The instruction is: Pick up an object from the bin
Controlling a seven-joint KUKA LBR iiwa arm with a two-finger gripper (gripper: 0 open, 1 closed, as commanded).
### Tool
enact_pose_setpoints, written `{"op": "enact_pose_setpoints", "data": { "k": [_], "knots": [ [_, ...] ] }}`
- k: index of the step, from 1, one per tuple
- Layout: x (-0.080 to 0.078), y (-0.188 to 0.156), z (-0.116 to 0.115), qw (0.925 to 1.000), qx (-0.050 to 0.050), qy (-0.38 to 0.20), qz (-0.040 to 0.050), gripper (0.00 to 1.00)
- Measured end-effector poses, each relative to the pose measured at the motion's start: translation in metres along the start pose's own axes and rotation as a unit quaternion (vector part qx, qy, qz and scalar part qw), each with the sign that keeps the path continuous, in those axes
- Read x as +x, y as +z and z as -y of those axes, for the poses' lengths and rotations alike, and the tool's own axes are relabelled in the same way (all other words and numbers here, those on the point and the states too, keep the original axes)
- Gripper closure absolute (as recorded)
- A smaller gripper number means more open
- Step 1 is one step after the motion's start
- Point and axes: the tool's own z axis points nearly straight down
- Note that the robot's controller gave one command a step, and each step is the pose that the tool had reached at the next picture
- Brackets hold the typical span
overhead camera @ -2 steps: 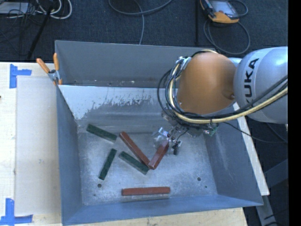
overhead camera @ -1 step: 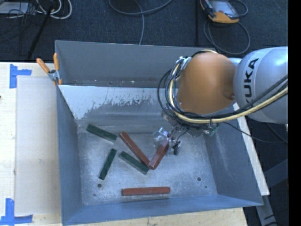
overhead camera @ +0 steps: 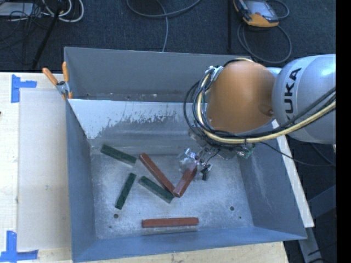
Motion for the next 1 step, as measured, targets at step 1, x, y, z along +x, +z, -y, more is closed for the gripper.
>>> {"op": "enact_pose_setpoints", "data": {
  "k": [1],
  "knots": [
    [-0.0005, -0.0501, 0.0056, 1.0000, 0.003, -0.005, 0.0019, 1.00]
  ]
}}
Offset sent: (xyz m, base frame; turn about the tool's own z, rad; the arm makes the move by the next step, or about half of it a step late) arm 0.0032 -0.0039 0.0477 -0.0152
